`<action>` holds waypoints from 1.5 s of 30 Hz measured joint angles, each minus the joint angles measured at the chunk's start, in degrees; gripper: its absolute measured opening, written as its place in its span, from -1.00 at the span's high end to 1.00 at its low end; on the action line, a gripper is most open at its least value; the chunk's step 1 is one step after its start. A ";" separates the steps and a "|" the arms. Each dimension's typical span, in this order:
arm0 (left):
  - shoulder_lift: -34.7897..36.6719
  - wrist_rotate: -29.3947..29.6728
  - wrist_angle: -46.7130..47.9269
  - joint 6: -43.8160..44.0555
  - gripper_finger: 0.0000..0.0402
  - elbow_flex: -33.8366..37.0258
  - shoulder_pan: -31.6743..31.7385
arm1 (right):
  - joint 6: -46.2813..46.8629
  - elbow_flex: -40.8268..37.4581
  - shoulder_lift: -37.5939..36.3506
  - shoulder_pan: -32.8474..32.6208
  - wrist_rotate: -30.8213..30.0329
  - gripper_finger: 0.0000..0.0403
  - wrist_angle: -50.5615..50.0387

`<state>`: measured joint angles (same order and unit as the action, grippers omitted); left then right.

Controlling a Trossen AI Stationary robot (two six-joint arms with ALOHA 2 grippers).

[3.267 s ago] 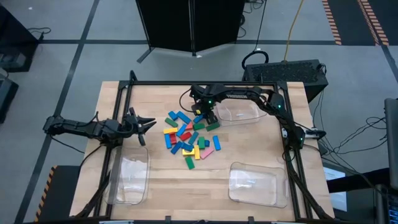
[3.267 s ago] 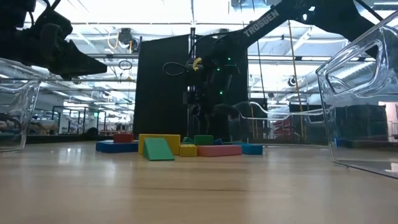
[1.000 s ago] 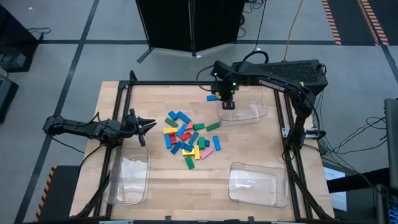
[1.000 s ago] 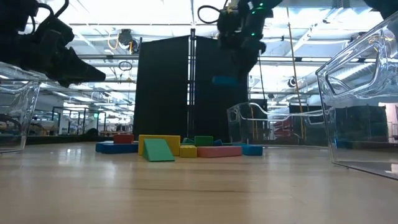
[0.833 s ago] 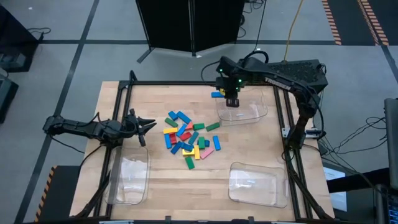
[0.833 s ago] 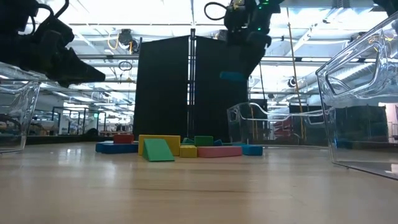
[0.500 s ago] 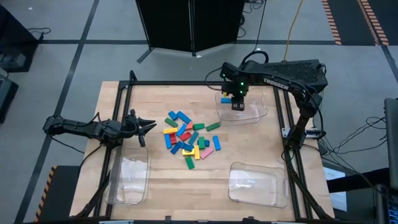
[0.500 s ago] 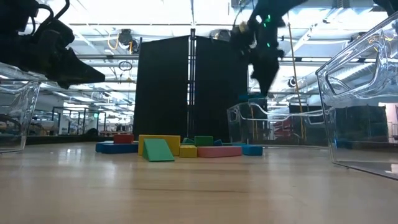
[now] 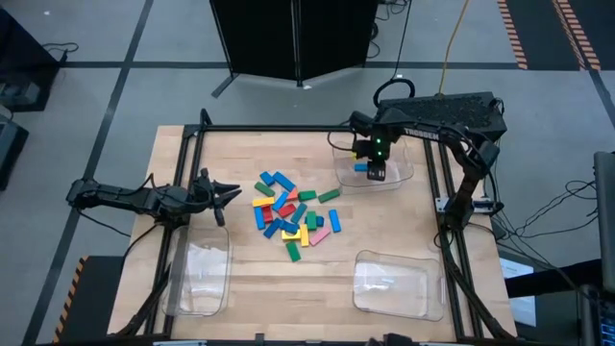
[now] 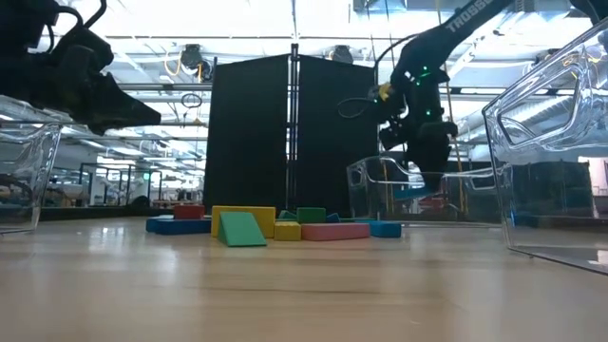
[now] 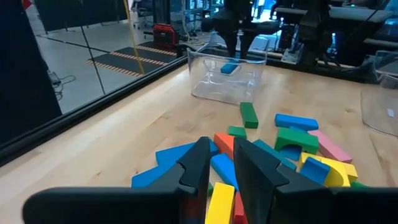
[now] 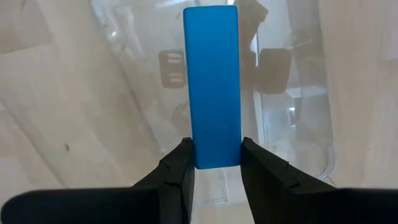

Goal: Sort blocks by size
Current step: Put the blue rectangle block into the top transparent bin, then put the green rectangle block into the top transparent bin

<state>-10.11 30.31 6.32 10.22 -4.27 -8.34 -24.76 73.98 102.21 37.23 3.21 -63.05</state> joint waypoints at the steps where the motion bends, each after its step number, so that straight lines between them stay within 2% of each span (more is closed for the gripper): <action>1: 0.00 0.05 0.01 -0.01 0.63 0.00 0.00 | 0.07 -0.12 0.00 0.26 0.04 0.50 0.54; 17: 0.00 0.17 0.24 -0.02 0.63 0.00 0.00 | 0.83 -0.51 0.00 2.52 0.01 0.17 3.72; 31: 0.00 0.17 0.23 -0.11 0.63 0.00 0.00 | 0.34 -0.55 -0.46 2.22 -0.39 0.20 4.86; 45: 0.02 0.39 0.23 -0.39 0.63 0.00 0.00 | 1.20 -0.55 -10.03 -1.67 -0.45 0.21 6.08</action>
<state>-10.09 30.70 6.55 9.82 -4.27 -8.34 -23.56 73.43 92.18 35.56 2.76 -56.97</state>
